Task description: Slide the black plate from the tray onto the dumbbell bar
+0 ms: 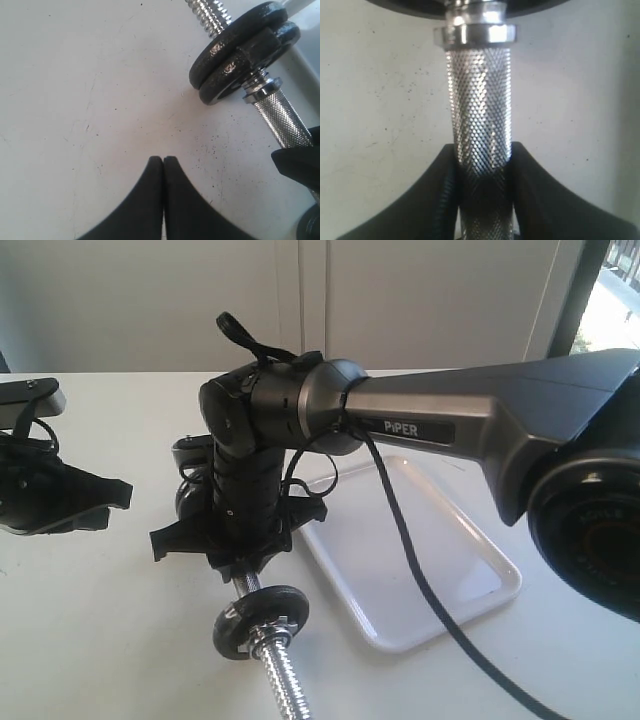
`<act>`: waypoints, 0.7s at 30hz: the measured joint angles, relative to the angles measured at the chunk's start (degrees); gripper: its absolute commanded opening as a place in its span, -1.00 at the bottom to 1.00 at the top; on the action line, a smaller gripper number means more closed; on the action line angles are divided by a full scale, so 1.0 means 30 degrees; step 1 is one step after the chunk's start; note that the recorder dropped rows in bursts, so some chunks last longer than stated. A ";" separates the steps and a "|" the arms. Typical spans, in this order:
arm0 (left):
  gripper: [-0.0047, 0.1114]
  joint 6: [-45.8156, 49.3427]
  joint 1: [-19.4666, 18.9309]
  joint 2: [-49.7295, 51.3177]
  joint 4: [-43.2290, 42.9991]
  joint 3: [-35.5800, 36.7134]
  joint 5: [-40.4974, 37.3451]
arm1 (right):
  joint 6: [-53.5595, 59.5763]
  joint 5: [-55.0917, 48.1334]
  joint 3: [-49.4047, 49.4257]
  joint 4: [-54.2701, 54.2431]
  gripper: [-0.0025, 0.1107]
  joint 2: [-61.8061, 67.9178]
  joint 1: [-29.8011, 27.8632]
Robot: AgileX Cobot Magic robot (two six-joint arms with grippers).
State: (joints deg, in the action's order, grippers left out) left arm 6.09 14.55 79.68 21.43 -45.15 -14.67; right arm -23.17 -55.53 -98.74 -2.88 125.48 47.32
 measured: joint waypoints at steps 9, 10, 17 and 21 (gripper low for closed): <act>-0.92 0.0000 0.0000 0.0000 0.0000 0.0000 0.0000 | -0.0409 -0.0204 -0.0044 0.0629 -0.45 -0.0035 0.0000; -0.92 0.0000 0.0000 0.0000 0.0000 0.0000 0.0000 | -0.0409 -0.0204 -0.0044 0.0645 -0.40 -0.0035 0.0000; -0.92 0.0000 0.0000 0.0000 0.0000 0.0000 0.0030 | -0.0409 -0.0352 -0.0044 0.0693 -0.27 -0.0109 0.0000; -0.92 0.0000 0.0000 0.0000 0.0000 0.0000 0.0030 | -0.0409 -0.0352 -0.0044 0.0693 0.00 -0.0109 0.0000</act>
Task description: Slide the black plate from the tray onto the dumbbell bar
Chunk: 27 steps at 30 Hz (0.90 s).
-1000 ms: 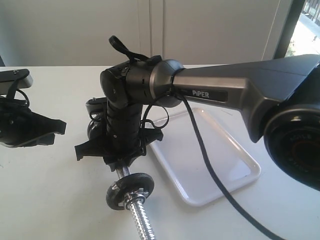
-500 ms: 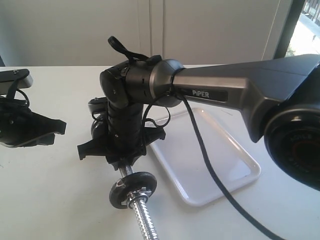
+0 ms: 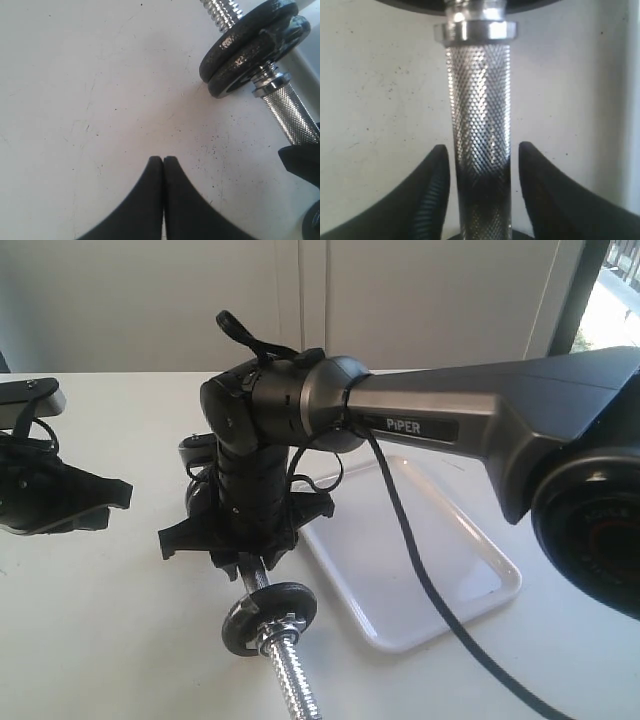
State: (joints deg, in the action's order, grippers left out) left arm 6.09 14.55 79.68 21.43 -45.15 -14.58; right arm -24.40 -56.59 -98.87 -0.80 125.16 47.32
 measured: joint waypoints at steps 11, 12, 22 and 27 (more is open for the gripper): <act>-0.92 0.0000 0.0000 0.0000 0.0000 0.0000 0.0000 | 0.0000 0.0069 0.0000 0.0940 0.36 -0.0034 0.0000; -0.92 0.0000 0.0000 0.0000 0.0000 0.0000 0.0000 | 0.0000 0.0069 0.0000 0.1090 0.38 -0.0105 0.0000; -0.92 0.0000 0.0000 0.0000 0.0000 0.0000 0.0000 | 0.0375 -0.0867 0.0000 0.2478 -0.05 -0.2489 0.0000; -0.92 -0.0149 0.0000 -0.0237 0.0000 0.0000 -0.0072 | 0.0994 -0.1936 0.0000 0.3974 -0.95 -0.4086 0.0000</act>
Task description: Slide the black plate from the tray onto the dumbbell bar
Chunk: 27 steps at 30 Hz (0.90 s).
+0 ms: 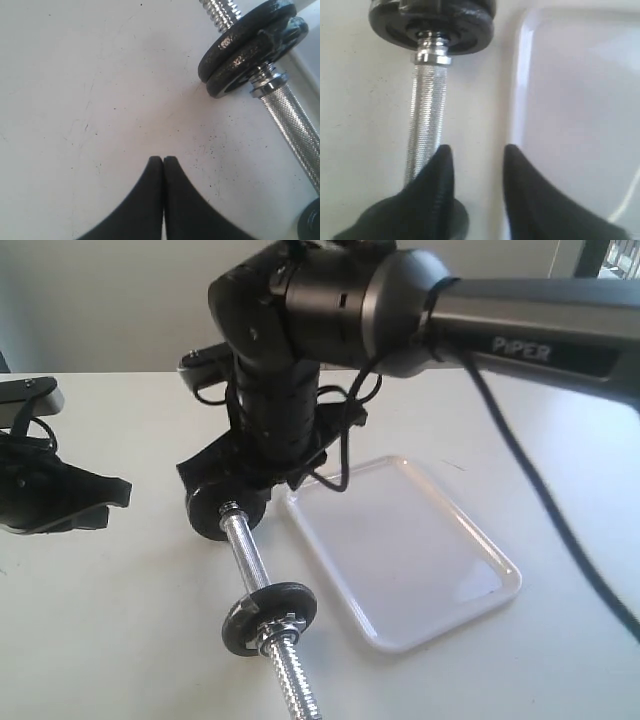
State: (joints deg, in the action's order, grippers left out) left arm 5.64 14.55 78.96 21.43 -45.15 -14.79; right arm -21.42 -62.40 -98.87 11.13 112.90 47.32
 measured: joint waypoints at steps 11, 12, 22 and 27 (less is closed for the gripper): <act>-0.92 -0.0211 0.0000 -0.3936 0.0036 0.0000 -0.0519 | -0.0865 -0.0913 0.0686 0.3197 -0.95 -0.6245 0.0000; -0.92 -0.0257 0.0000 -0.4521 0.0036 0.0060 -0.0562 | -0.1114 -0.0880 0.1032 0.3457 -0.95 -0.7064 0.0000; -0.92 -0.0913 0.0000 -1.1659 0.0036 0.2545 -0.0201 | -0.3476 0.0219 0.7619 0.4148 -0.95 -1.5382 0.0000; -0.92 -0.0997 0.0000 -1.4818 0.0036 0.3259 -0.0751 | -0.3919 0.1522 1.1303 0.4148 -0.95 -1.9351 0.0000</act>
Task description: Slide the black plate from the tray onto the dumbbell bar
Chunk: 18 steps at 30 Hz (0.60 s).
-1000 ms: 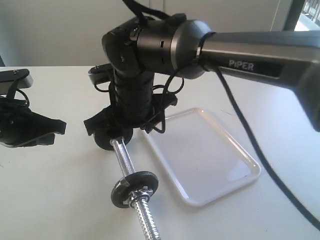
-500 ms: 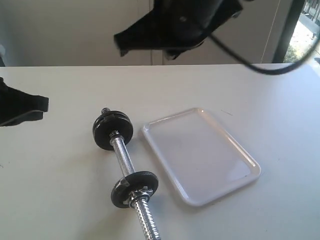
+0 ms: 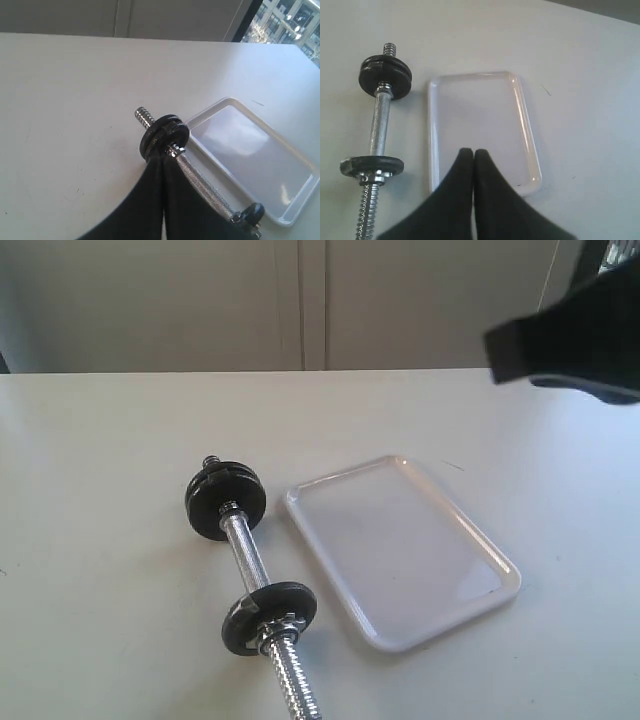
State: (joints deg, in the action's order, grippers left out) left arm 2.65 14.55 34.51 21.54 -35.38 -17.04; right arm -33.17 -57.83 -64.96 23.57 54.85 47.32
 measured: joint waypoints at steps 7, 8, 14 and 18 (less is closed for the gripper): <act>-0.92 0.0000 0.0000 -0.3006 0.0000 0.0188 -0.1429 | -0.0069 0.0485 0.3242 0.0000 -0.95 -0.3670 0.0000; -0.92 0.0000 0.0000 -0.3208 0.0000 0.0188 -0.1579 | -0.0069 0.0485 0.3504 0.0000 -0.95 -0.4089 0.0000; -0.92 0.0000 0.0000 -0.3587 0.0000 0.0188 -0.2020 | -0.0069 0.0485 0.4418 0.0000 -0.95 -0.5788 0.0000; -0.92 0.0000 0.0000 -0.3587 0.0000 0.0197 -0.2828 | -0.0069 0.0485 0.4418 0.0000 -0.95 -0.6407 0.0000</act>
State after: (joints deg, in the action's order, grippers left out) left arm 2.65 14.55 23.75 21.54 -34.79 -25.53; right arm -33.38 -56.37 -51.71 23.57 35.63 47.32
